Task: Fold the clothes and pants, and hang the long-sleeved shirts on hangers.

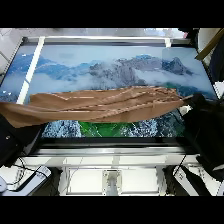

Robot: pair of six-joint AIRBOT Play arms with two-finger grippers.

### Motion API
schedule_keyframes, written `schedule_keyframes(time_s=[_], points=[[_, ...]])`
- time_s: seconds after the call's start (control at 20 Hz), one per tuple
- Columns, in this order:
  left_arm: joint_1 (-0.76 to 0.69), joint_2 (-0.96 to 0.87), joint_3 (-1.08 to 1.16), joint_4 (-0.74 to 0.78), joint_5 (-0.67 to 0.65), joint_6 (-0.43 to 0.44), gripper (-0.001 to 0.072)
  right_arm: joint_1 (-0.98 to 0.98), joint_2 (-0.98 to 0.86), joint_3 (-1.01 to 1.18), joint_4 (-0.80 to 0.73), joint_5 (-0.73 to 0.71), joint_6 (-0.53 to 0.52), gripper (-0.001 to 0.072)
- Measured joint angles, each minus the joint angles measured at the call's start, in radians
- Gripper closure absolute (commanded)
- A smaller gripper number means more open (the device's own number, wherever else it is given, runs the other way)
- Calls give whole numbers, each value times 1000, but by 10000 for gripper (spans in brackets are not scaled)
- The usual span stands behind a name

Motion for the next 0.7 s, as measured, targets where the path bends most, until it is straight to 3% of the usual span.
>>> schedule_keyframes(time_s=[0.25, 0.7], points=[[-206, -305, 272, 251, 37, -227, 698, 74, -260, 155, -15, -122, 103, 690], [-364, -620, 466, 441, 33, -324, 696, 174, -596, 375, -23, -358, 188, 689]])
